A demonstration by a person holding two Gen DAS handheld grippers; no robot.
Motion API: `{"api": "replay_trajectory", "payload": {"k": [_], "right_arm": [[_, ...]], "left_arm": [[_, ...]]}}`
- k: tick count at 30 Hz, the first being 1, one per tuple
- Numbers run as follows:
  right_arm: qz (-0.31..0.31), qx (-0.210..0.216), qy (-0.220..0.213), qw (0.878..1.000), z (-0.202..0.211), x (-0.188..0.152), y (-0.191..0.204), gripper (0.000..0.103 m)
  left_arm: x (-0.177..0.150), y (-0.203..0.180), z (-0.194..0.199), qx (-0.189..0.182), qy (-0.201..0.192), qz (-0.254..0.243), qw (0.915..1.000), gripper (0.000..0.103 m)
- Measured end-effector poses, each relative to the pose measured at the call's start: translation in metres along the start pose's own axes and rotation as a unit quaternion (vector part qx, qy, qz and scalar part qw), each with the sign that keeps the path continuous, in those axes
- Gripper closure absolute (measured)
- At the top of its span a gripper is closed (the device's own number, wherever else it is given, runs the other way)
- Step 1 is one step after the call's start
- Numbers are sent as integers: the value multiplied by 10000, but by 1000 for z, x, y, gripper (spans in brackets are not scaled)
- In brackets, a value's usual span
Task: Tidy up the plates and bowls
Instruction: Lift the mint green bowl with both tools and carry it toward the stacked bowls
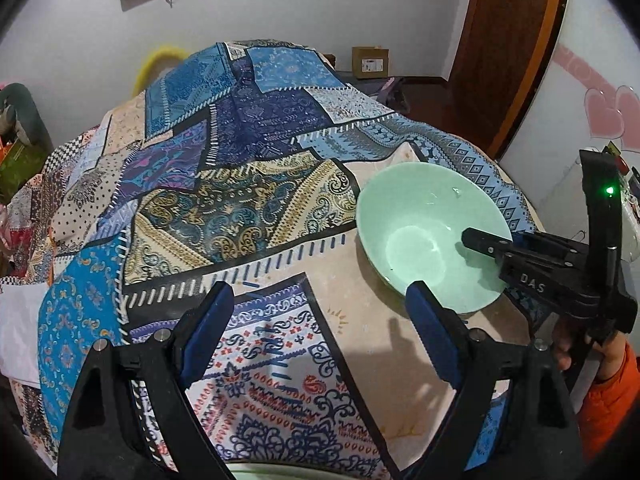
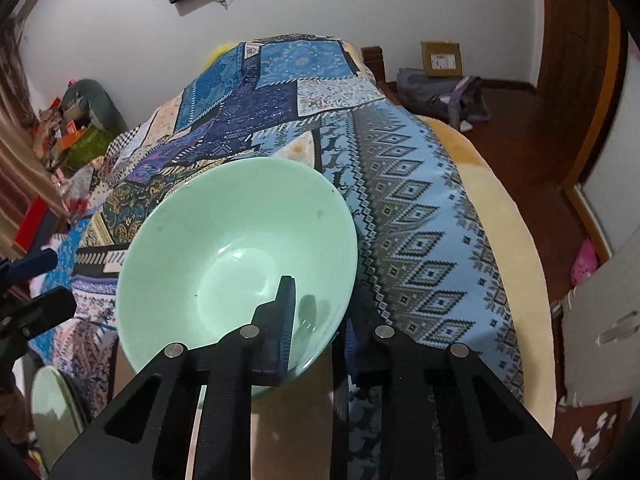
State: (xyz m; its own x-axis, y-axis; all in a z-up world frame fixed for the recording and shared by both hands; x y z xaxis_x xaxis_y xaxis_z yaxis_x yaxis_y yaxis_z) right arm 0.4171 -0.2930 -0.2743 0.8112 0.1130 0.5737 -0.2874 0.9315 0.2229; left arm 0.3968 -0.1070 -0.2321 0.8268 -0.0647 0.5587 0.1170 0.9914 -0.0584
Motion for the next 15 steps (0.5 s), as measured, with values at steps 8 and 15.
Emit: {"api": "replay_trajectory", "payload": {"k": [8, 15], "right_arm": [[342, 151, 28, 9993, 6, -8, 17, 84], [473, 447, 91, 9978, 10, -20, 37, 84]], "left_arm": [[-2, -1, -17, 39, 149, 96, 9998, 18], [-17, 1, -35, 65, 606, 107, 9981, 39]]}}
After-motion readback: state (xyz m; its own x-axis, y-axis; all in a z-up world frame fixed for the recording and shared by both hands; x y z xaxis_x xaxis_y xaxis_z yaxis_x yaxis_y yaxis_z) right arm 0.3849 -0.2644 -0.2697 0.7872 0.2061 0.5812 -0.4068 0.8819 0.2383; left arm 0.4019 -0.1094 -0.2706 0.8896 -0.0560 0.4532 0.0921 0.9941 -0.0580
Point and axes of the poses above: each gripper's, at about its wrist camera, not at the fingertips, and z roughly against the way its jaws point, y to its left, x to its top, the point moved 3 cm from there along -z, roughly the way its jaws point, and after that the axes turned 2 degrees about z, right-handed, at the moved point
